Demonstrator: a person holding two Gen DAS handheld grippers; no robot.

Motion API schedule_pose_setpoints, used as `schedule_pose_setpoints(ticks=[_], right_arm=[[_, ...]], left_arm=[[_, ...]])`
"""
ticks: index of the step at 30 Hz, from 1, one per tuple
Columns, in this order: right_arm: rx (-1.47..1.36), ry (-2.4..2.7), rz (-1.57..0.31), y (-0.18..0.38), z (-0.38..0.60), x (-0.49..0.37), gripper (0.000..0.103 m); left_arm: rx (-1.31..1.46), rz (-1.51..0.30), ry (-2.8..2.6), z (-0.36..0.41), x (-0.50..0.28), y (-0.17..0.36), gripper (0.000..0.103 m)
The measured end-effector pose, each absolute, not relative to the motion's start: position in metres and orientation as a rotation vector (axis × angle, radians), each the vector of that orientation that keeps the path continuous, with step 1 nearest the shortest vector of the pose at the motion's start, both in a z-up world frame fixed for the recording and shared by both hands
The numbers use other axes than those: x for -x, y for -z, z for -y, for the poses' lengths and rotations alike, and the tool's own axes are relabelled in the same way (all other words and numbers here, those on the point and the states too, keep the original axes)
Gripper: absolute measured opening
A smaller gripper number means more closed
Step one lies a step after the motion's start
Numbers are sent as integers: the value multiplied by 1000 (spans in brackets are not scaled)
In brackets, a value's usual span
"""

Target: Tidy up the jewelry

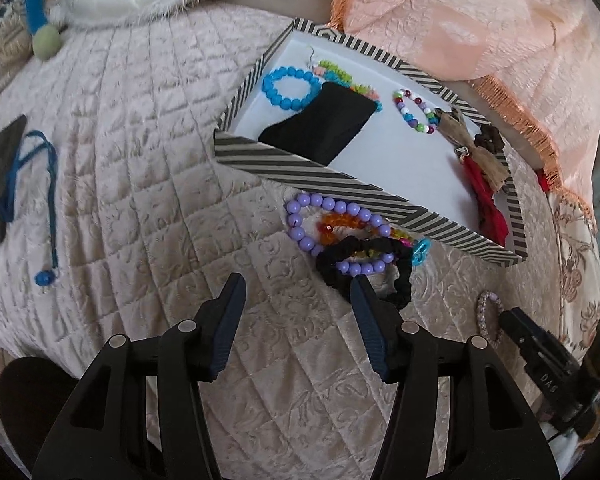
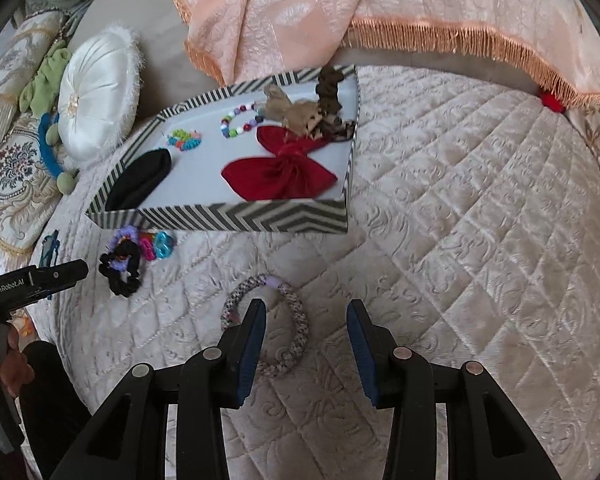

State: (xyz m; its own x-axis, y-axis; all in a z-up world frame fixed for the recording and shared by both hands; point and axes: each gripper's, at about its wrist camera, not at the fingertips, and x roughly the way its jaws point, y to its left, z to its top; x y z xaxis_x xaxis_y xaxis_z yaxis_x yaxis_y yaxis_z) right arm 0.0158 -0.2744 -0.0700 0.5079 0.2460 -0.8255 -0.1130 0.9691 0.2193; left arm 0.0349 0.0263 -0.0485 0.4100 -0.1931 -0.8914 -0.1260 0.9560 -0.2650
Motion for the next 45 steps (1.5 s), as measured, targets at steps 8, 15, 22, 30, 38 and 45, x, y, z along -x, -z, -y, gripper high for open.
schedule_pose_setpoints(ticks=[8,15,22,30,38,45], right_arm=[[-119,-221,-1005,75,269,-20,40],[-125,-225,-986,77,267,-23,40],[-66,-237,-973,78,262,-21,18],[-73,-273,-934,61,263,-8,7],[-75,-308,-874,29,256,3,7],[-63,-330,-842,12,246,7,7]], left_arm=[[396,-1189,41,-23,-50,62,54],[419,-1190,34,-15,-52,65,54],[393,-1203,37,-9,-55,68,21],[429,-1170,82,-17,-47,54,7],[423,-1095,136,-20,-32,17,7],[386,-1050,159,-15,-27,-8,7]])
